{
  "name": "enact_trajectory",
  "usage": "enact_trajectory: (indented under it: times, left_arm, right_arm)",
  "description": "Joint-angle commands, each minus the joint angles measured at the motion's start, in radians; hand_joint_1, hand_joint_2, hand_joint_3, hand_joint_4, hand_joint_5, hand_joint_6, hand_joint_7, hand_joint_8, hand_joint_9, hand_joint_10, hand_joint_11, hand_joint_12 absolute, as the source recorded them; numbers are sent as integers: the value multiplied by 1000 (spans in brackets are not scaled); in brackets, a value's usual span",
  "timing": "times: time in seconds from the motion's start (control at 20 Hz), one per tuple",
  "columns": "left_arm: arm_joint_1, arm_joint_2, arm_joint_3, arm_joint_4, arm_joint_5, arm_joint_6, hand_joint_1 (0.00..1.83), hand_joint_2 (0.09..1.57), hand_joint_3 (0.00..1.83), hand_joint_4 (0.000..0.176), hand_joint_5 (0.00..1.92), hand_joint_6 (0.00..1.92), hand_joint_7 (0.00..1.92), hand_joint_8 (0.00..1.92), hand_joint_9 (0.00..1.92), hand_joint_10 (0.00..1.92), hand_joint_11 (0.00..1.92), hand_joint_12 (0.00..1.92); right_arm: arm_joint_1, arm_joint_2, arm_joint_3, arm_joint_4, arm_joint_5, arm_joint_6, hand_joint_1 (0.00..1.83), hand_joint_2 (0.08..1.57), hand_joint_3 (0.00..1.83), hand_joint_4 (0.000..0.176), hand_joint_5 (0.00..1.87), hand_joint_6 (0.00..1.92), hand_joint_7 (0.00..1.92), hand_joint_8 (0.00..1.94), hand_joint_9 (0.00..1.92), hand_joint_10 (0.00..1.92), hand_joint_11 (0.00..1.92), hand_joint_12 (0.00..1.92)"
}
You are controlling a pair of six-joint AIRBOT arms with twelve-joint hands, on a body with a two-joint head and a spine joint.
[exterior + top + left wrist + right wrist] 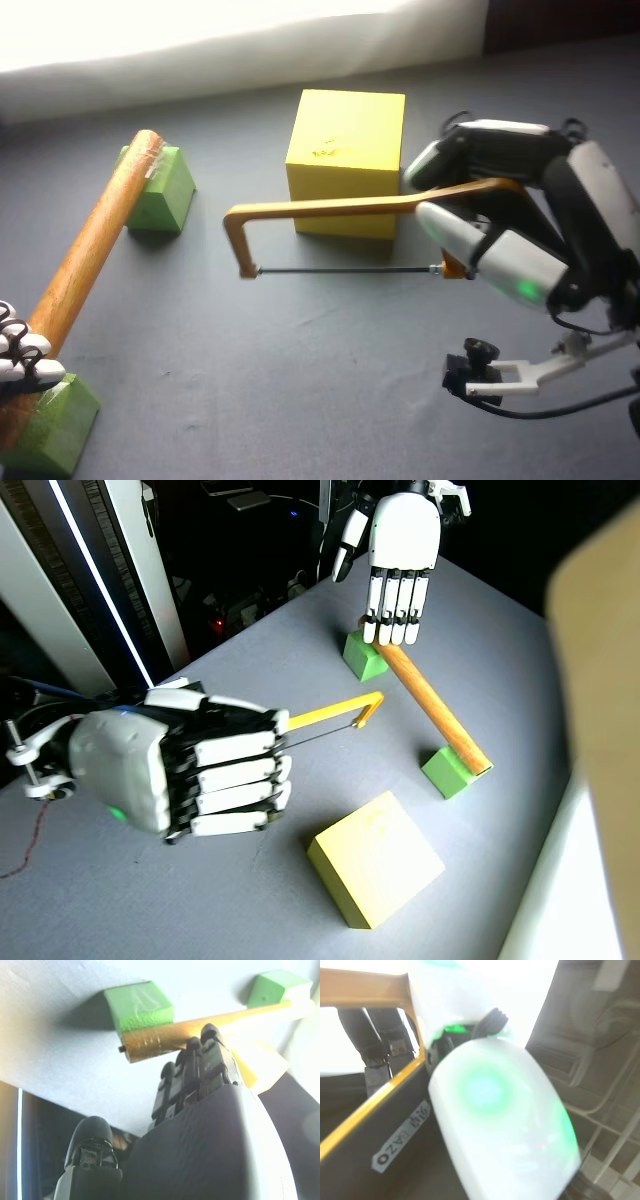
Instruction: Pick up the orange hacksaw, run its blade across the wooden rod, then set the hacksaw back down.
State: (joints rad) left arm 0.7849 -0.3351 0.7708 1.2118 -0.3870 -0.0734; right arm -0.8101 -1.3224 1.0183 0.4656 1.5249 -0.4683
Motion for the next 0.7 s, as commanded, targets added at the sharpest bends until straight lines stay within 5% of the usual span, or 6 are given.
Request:
enact_trajectory:
  times: [0.0,0.65]
  left_arm:
    - [-13,-5,0,-20,-15,0,0,1289,0,0,22,8,27,10,32,12,36,16]
    - [-16,-7,-1,-20,-15,0,7,1284,0,0,14,4,42,6,48,7,43,40]
  right_arm:
    - [-4,-15,13,-42,169,29,1228,1137,0,0,936,911,962,1177,892,825,608,1172]
    - [-146,-305,251,-24,204,204,1227,1164,1,0,832,1048,950,1216,863,840,583,1172]
